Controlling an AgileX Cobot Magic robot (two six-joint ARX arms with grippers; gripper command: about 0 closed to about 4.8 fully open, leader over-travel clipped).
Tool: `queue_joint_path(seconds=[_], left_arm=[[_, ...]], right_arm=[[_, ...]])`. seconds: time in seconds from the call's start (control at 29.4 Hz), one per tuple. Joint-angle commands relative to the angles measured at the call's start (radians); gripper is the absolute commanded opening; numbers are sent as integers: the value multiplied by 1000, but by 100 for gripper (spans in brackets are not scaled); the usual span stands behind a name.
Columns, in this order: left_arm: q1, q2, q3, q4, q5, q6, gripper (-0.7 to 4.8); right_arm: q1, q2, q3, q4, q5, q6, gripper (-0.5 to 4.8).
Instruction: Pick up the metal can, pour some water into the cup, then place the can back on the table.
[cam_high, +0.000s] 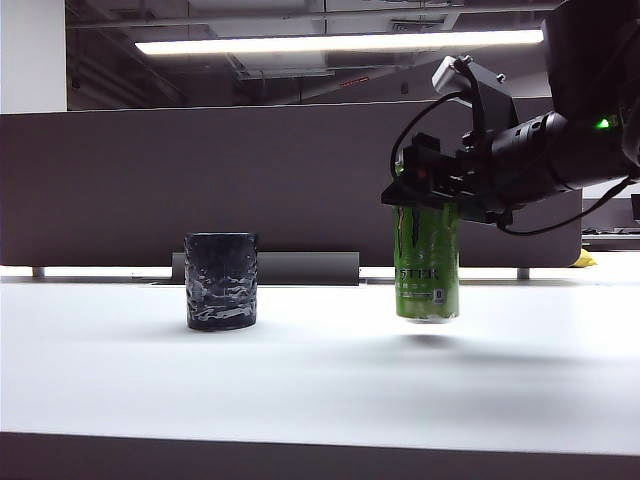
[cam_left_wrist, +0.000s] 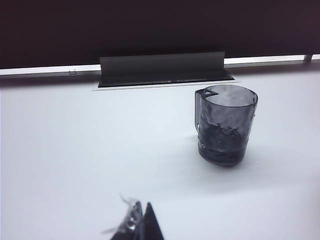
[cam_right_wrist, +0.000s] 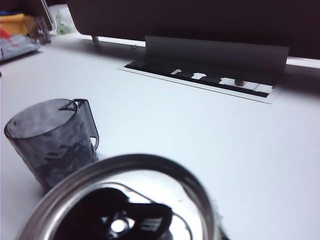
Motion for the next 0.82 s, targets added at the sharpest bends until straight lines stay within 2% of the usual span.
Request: queue_joint_path(seconds=[0.03,0.82], left_arm=[[0,1,1,13,0,0,-5],[0,1,2,13,0,0,-5]], right_arm=[[2,-5,5,43,5,-56,264],[1,53,5,156,1,-46,263]])
